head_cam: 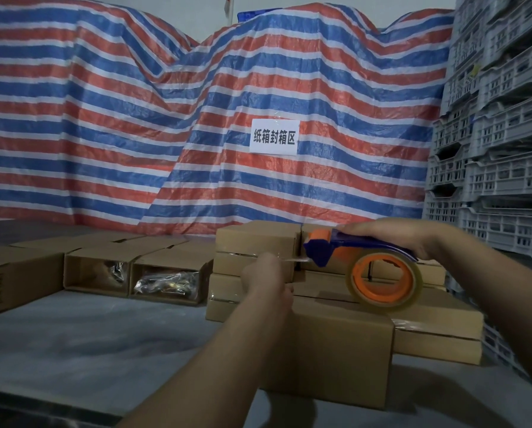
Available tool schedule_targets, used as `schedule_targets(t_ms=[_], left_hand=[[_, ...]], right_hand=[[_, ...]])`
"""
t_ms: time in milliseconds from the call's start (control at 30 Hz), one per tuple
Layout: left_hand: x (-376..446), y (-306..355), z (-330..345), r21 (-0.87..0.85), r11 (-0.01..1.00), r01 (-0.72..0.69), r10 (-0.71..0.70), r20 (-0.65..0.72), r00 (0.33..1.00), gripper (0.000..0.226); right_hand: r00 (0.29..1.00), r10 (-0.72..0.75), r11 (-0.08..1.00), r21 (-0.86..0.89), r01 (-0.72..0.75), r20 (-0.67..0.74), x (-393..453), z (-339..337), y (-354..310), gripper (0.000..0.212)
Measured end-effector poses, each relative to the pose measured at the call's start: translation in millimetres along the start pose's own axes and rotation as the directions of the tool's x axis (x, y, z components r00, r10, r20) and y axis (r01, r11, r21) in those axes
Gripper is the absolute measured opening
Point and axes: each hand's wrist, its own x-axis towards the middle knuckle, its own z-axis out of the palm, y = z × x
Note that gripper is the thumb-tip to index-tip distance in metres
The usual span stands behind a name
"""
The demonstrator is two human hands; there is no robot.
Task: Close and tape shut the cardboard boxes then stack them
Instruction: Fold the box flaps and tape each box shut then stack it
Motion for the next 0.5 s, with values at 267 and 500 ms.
schedule_targets(t_ms=[267, 500], left_hand=[[10, 22, -37, 0.520, 0.802, -0.292, 0.333, 0.015, 0.943, 0.006], [9, 13, -70, 0.708, 0.659, -0.254, 0.255, 0.107, 0.961, 0.017]], right_hand=[[1.000, -0.015, 0.986, -0.167, 0.016, 0.007, 11, 7, -3, 0.065], [0.994, 0.104, 0.934, -0.347, -0.088, 0.026, 22, 24, -30, 0.050]])
